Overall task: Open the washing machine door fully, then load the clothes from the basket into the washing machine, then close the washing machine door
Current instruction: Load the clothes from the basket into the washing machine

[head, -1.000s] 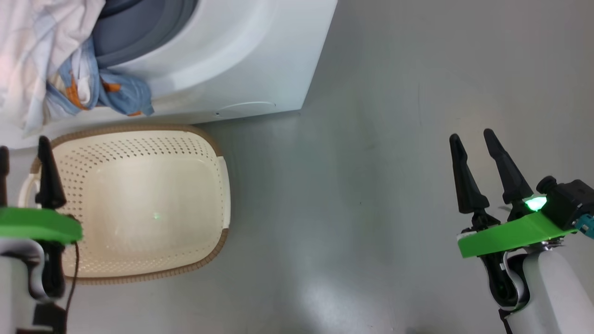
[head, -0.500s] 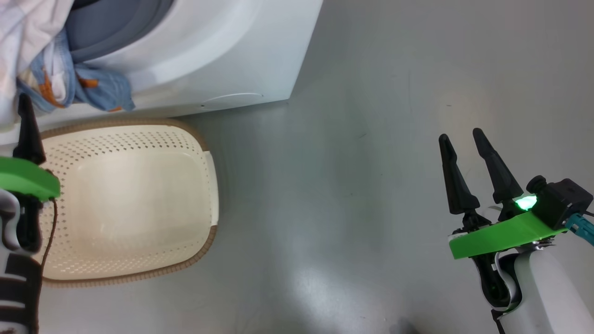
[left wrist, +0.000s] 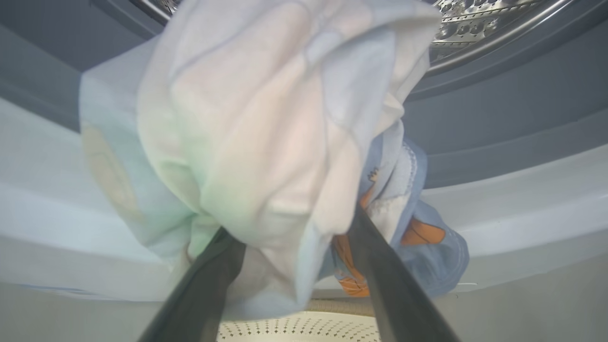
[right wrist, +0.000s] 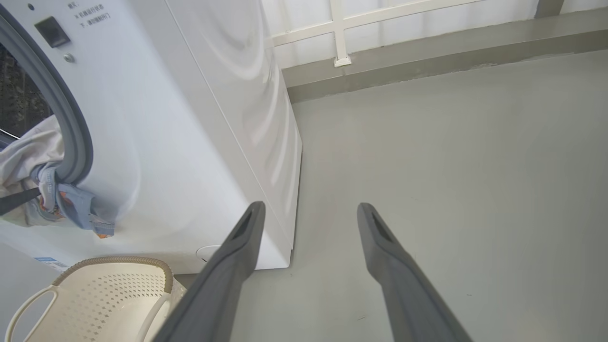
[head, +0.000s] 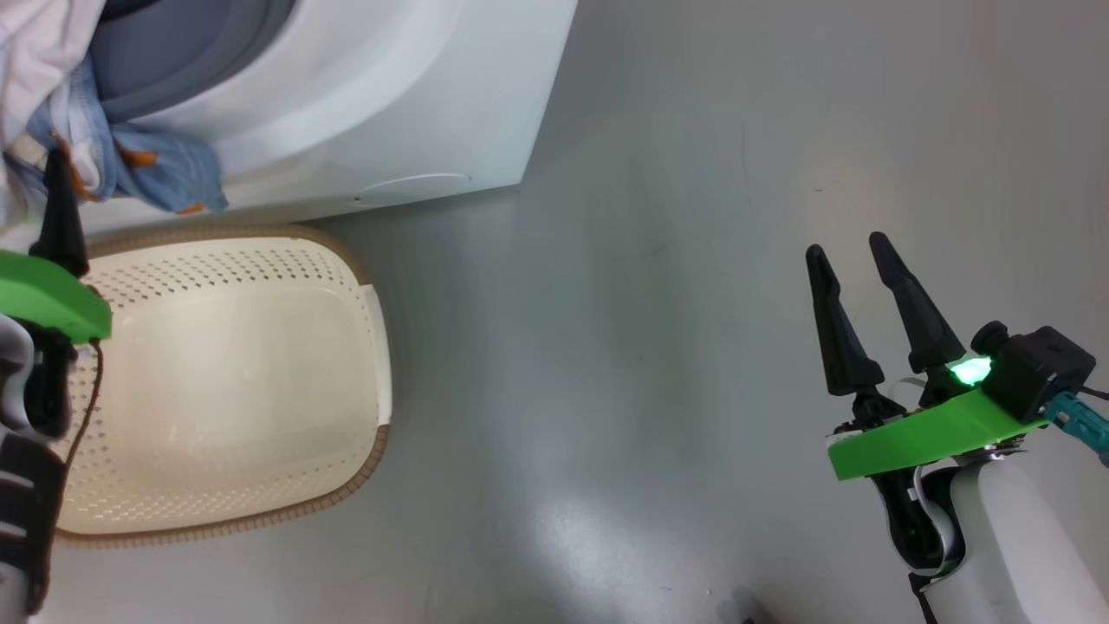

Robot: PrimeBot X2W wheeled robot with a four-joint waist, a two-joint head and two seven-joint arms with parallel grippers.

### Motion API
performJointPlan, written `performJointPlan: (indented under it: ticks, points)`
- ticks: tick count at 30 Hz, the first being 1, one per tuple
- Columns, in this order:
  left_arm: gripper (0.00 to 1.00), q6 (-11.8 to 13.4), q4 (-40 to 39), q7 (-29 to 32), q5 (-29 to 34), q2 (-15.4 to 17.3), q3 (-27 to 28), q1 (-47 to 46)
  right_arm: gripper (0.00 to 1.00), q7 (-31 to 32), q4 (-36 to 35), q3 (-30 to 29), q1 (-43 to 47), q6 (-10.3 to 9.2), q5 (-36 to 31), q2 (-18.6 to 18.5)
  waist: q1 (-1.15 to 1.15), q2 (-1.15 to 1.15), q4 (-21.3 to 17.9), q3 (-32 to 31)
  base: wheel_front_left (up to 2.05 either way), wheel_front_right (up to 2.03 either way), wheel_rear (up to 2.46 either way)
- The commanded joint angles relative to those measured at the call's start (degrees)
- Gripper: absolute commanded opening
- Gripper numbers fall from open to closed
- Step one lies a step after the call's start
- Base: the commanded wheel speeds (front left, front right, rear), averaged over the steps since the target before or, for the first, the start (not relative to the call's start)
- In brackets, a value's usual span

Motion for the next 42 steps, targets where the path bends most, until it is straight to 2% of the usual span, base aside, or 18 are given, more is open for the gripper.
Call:
performJointPlan:
  ticks: [1,3,4,5,6,7,8,16,24,29,35,42]
  points:
    - [1.00,-0.1,-0.1,-0.3,-0.9,3.3,0.5,-1.4,1.00,-0.3,-1.4,1.4,0.3,0.10,-0.5,-0.1,0.00,0.00,-0.2,0.2,0.00,0.00,0.00]
    - [1.00,-0.1,1.0,-0.3,-1.6,3.7,-0.6,-2.6,1.00,-0.3,-1.5,1.6,0.1,0.10,-0.6,-0.1,0.00,0.00,-0.5,0.3,0.00,0.00,0.00]
    - [0.87,-0.1,1.5,-0.3,-2.0,3.9,-1.1,-3.1,1.00,-0.3,-1.6,1.7,0.0,0.10,-0.6,-0.1,0.00,0.00,-0.6,0.4,0.00,0.00,0.00]
    - [0.60,-0.1,1.9,-0.3,-2.3,4.0,-1.6,-3.5,1.00,-0.3,-1.6,1.7,0.0,0.10,-0.6,0.0,0.00,0.00,-0.7,0.5,0.00,0.00,0.00]
    - [0.37,-0.1,2.3,-0.3,-2.6,4.2,-2.0,-3.9,1.00,-0.3,-1.7,1.7,-0.1,0.10,-0.6,0.0,0.00,0.00,-0.7,0.5,0.00,0.00,0.00]
    - [0.09,-0.1,2.7,-0.3,-2.9,4.3,-2.3,-4.3,1.00,-0.3,-1.7,1.7,-0.1,0.10,-0.7,0.0,0.00,0.00,-0.8,0.6,0.00,0.00,0.00]
    - [0.00,-0.1,2.9,-0.3,-3.2,4.4,-2.5,-4.6,1.00,-0.3,-1.7,1.6,-0.1,0.10,-0.7,0.0,0.00,0.00,-0.8,0.6,0.00,0.00,0.00]
    - [0.00,-0.1,0.0,-0.3,-4.1,4.2,-2.5,-5.0,1.00,-0.3,-2.1,0.3,0.2,0.10,-1.0,0.3,0.00,0.00,0.5,0.8,0.00,0.00,0.00]
    - [0.00,-0.1,-8.7,-0.3,-0.5,2.8,4.3,-2.1,1.00,-0.3,-2.2,0.3,-0.4,0.10,-1.1,1.0,0.00,0.00,2.0,1.1,0.00,0.00,0.00]
    - [0.00,-0.1,-11.5,-0.3,2.1,2.5,5.5,-2.1,1.00,-0.3,-2.3,0.5,-0.6,0.10,-1.1,1.2,0.00,0.00,1.9,1.4,0.00,0.00,0.00]
    - [0.00,-0.1,-10.5,-0.3,3.8,3.3,4.3,-5.7,1.00,-0.3,-2.1,1.0,-0.8,0.10,-0.8,1.5,0.00,0.00,1.0,1.8,0.00,0.00,0.00]
    - [0.00,-0.1,-3.1,-0.3,3.7,4.9,-1.6,-14.4,1.00,-0.3,-1.9,1.5,-0.9,0.10,-0.4,2.6,0.00,0.00,-0.8,2.8,0.00,0.00,0.00]
